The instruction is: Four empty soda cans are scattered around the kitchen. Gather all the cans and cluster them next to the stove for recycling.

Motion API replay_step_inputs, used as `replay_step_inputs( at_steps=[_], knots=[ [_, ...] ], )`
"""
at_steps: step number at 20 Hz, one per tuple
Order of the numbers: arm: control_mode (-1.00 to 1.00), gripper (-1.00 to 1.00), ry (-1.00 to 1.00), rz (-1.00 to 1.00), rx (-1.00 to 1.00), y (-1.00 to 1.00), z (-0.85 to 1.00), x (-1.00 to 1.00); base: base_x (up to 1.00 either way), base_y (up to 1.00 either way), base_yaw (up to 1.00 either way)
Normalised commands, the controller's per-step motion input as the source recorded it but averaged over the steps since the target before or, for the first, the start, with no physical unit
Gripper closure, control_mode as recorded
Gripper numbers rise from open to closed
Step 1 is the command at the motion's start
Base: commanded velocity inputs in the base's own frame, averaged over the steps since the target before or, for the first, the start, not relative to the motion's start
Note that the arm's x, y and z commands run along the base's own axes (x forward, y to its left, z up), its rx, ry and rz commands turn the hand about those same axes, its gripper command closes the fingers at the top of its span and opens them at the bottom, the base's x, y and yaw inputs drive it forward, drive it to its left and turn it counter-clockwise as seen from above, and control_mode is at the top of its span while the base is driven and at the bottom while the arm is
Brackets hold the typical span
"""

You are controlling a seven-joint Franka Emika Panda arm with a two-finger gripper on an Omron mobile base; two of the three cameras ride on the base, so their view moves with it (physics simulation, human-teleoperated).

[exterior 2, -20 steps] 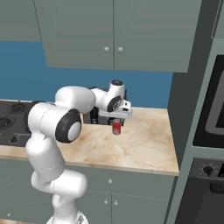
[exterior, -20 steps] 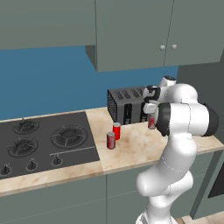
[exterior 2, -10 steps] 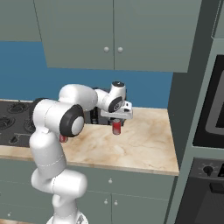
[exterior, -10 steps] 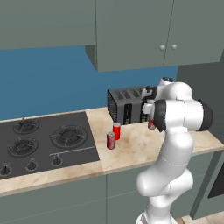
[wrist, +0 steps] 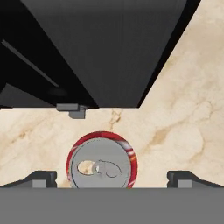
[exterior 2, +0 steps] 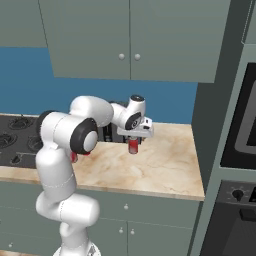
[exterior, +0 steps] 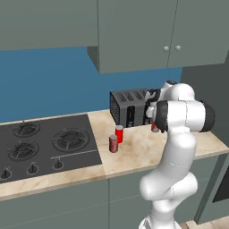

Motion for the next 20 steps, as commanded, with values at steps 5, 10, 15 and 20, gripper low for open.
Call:
replay_step_inputs(
  at_steps=[5, 10, 15, 20],
  knots=[
    [-1.0, -1.0, -0.01, 0.0, 0.01, -0.01, -0.08, 0.06, 0.0, 0.0, 0.0],
    [-1.0, -1.0, 0.0, 0.0, 0.02, 0.0, -0.12, 0.04, 0.0, 0.0, 0.0],
    [-1.0, -1.0, 0.0, 0.0, 0.03, 0.0, -0.09, 0.01, 0.0, 0.0, 0.0],
    [-1.0, 1.0, 0.0, 0.0, 0.04, 0.0, -0.09, 0.0, 0.0, 0.0, 0.0]
  ],
)
